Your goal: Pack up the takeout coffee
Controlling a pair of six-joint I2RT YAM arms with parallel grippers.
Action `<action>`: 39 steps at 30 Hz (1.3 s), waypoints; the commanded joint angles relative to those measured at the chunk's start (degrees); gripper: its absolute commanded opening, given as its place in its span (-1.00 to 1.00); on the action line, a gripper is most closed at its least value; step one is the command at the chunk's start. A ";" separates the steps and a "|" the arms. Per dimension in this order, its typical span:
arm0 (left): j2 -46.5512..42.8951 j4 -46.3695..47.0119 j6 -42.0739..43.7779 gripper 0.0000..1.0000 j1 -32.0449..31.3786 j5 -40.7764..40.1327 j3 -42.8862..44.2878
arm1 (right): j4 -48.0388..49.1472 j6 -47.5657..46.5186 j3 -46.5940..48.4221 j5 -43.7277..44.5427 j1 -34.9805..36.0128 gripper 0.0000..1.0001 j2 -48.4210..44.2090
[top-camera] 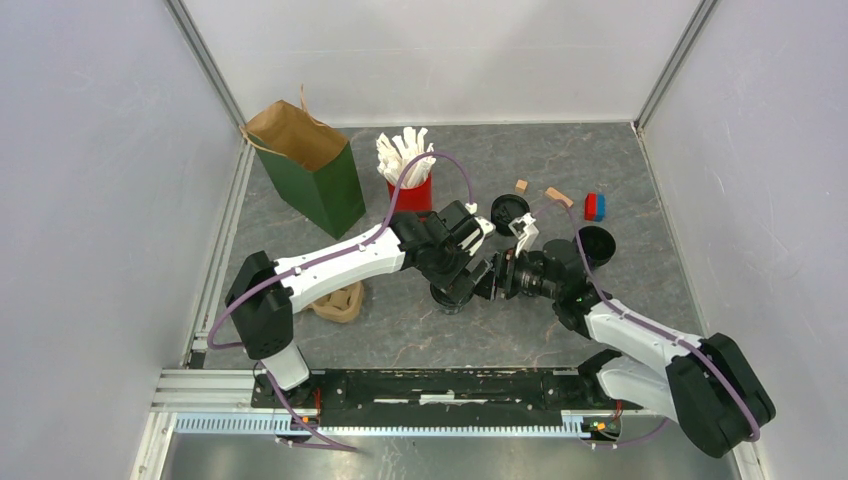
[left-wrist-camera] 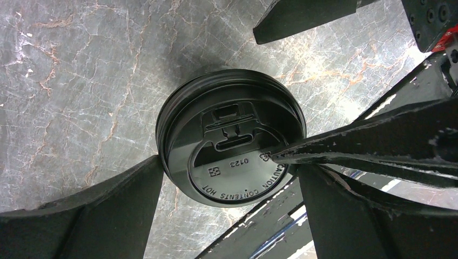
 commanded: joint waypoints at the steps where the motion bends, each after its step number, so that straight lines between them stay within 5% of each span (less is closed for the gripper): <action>1: -1.36 1.87 2.30 0.99 0.10 0.48 -0.42 | 3.29 0.35 2.31 -1.24 0.51 0.62 1.01; 39: -6.87 0.46 0.74 0.99 1.02 -3.68 -1.51 | -4.41 -4.23 5.73 2.74 1.66 0.60 1.85</action>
